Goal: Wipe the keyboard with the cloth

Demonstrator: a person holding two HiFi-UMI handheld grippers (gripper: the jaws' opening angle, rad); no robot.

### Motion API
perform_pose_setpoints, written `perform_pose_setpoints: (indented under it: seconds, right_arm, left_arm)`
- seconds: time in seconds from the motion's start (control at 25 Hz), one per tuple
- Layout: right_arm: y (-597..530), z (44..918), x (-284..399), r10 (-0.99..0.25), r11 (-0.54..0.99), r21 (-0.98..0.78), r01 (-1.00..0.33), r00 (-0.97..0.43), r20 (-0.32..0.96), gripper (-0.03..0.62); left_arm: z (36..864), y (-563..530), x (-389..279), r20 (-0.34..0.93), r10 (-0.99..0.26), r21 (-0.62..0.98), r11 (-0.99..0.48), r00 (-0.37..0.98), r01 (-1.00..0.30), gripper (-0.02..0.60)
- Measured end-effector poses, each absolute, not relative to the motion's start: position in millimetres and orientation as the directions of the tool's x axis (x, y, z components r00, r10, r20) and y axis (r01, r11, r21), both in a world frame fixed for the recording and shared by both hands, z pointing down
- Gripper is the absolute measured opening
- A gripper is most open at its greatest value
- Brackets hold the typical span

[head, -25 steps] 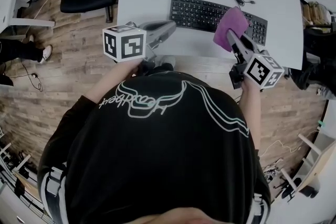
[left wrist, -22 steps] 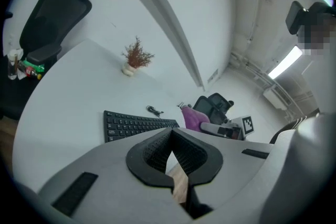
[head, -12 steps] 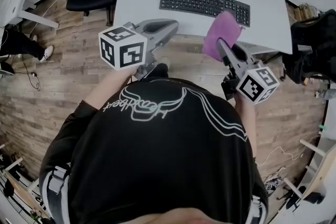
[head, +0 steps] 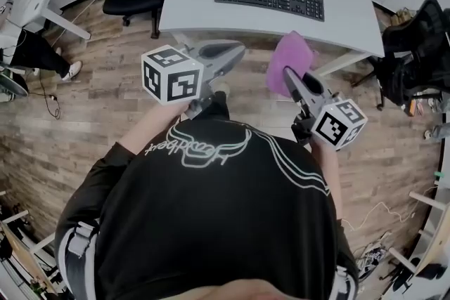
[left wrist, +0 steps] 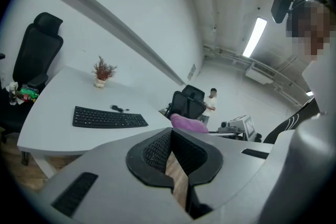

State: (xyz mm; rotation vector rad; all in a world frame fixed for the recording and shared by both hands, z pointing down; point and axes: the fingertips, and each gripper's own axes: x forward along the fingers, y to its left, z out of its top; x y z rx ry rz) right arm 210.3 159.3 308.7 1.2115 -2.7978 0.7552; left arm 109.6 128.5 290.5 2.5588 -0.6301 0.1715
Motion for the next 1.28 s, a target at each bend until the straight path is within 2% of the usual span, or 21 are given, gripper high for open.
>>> perform_pose_setpoints:
  seconds: [0.32, 1.28]
  right_arm:
    - [209, 303, 212, -0.686, 0.589, -0.427, -0.686, -0.704, 0.182, 0.063]
    - [247, 294, 225, -0.708, 0.584, -0.393, -0.710, -0.683, 0.182, 0.063]
  left_arm:
    - [287, 179, 122, 0.246, -0.367, 0.440, -0.783, 0.897, -0.441, 0.005]
    - [281, 216, 135, 0.236, -0.358, 0.426, -0.797, 0.903, -0.427, 0.005]
